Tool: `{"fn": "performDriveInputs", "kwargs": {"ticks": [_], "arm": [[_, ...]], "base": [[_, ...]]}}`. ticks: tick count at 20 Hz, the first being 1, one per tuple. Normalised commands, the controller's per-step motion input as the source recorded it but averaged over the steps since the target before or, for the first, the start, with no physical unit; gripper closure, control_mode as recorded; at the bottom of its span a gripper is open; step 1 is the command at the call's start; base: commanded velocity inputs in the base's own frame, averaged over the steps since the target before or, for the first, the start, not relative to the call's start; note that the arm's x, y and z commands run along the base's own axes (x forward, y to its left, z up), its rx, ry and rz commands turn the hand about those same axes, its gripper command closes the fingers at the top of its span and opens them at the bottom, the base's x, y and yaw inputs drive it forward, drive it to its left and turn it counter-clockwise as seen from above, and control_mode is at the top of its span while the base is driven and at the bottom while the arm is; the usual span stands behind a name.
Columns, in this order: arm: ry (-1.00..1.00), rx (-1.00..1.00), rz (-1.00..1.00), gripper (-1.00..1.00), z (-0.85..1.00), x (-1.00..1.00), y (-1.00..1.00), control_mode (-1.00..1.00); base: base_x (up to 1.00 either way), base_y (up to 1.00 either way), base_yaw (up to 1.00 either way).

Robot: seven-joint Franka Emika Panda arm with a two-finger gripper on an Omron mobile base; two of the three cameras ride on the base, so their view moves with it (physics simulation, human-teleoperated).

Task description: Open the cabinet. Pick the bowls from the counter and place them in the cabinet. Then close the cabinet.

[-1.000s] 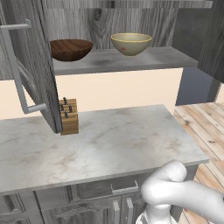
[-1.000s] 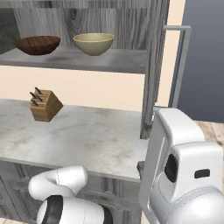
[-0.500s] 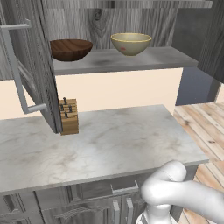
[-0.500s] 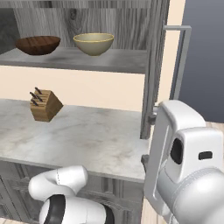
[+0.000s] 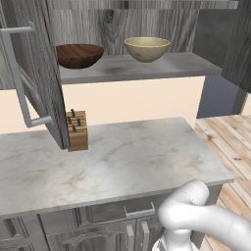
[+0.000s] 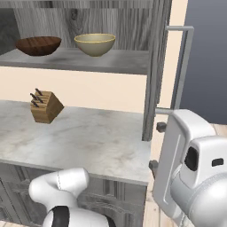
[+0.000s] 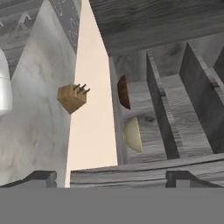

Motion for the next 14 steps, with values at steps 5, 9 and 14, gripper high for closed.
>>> {"fn": "performDriveInputs", "kwargs": {"ticks": [5,9,14], "arm": [[-0.03,0.10,0.00,-1.00,-0.19,0.36,0.00,-1.00],[-0.01,0.11,0.00,-1.00,-0.04,0.26,-0.01,-1.00],[0.00,0.11,0.00,-1.00,0.00,0.15,-0.10,-1.00]], "base": [[0.00,0.00,0.00],[0.00,0.00,0.00],[0.00,0.00,0.00]]}}
